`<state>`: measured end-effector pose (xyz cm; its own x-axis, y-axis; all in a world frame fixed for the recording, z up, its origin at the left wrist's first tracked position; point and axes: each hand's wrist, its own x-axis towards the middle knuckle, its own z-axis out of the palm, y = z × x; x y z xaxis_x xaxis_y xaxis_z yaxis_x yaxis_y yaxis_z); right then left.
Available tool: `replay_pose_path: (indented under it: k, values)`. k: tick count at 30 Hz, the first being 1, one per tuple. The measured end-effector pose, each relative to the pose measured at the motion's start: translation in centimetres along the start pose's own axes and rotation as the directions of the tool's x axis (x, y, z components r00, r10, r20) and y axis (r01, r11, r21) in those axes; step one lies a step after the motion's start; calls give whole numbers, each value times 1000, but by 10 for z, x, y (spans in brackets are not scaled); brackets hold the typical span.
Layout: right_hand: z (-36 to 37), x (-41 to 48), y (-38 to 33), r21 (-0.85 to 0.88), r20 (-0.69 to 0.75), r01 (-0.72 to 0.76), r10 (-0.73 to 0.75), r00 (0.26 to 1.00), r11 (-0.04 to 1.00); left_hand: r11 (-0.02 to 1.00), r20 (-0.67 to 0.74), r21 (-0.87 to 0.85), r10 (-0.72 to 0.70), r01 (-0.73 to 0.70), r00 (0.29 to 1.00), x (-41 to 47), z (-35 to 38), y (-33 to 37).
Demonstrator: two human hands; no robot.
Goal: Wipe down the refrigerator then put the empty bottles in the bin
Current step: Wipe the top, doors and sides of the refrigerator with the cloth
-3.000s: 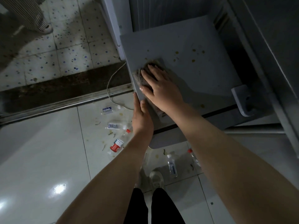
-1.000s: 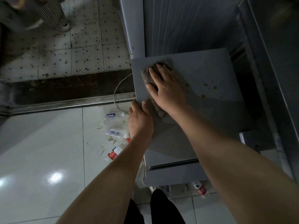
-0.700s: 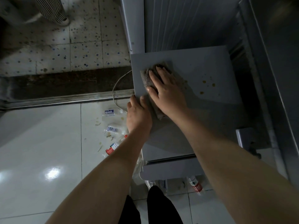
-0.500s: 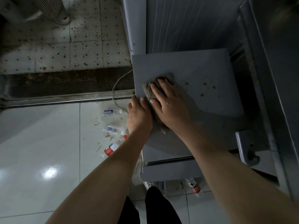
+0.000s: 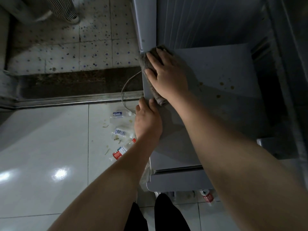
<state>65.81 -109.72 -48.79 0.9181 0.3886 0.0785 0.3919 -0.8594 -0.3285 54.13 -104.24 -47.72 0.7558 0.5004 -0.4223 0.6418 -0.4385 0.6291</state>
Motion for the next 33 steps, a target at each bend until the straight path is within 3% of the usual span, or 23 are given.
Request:
replay_pose_path:
  k: [4,9,23,33]
  values:
    - [2,-18,2,-24,-15,-114,114,993,993,1000,-2,-7,-10,10,1000,-1,-1,2]
    - [0,-77,7,-19,-179,-128,122,976,992,1000,2,-2,-6,6,1000,-2,-3,3]
    - [-8,-30,12,47,-155,-168,173,973,985,999,-13,32,5,-4,1000,-2,-2,3]
    - [-10,-97,16,73,-246,-244,255,935,967,998,-49,36,50,-48,998,-2,1,0]
